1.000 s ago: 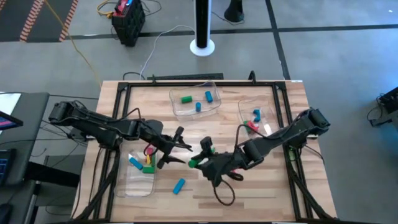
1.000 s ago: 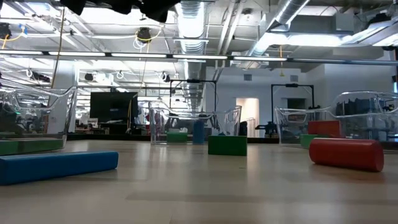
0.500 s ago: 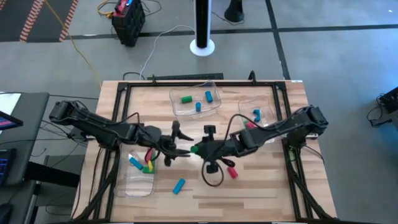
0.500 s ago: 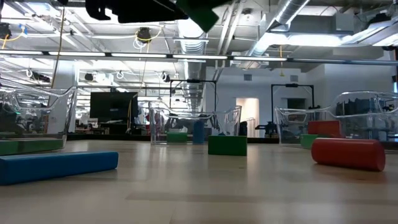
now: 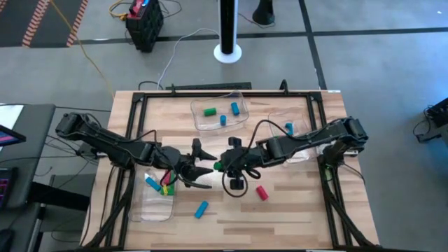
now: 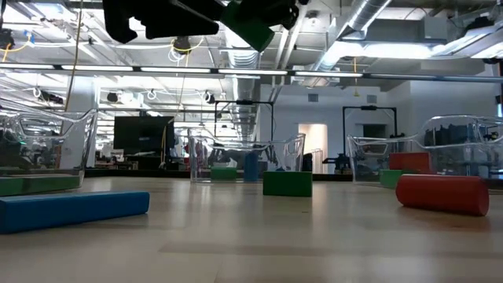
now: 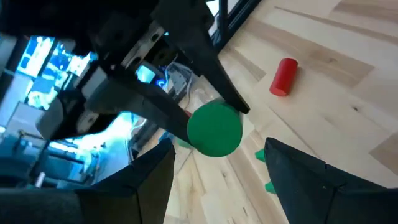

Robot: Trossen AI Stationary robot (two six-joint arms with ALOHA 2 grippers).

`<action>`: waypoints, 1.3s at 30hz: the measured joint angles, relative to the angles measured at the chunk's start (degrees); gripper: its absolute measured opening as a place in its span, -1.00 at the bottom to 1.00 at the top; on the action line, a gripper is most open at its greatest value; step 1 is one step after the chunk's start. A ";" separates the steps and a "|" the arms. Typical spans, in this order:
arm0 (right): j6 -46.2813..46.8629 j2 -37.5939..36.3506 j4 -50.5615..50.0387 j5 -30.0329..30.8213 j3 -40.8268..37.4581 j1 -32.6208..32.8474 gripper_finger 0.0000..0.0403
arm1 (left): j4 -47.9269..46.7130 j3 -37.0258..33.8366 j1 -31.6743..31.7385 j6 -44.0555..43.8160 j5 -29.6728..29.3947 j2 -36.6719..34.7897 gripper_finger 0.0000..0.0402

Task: Sort blocks by size
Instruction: Put the green cylinder block into the top transparent bin

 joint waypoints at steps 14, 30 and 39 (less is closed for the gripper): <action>1.60 0.04 1.72 -12.86 0.00 -2.75 -0.20 | 0.30 -0.01 -0.90 5.67 1.42 0.20 0.19; 4.10 1.05 -0.09 -18.45 -0.39 -3.60 -0.20 | 6.95 -0.07 -0.90 8.50 -0.03 6.66 0.19; 3.77 2.09 -0.26 -18.58 -0.50 -3.73 -0.20 | 7.99 0.02 -0.86 8.24 3.13 6.65 0.19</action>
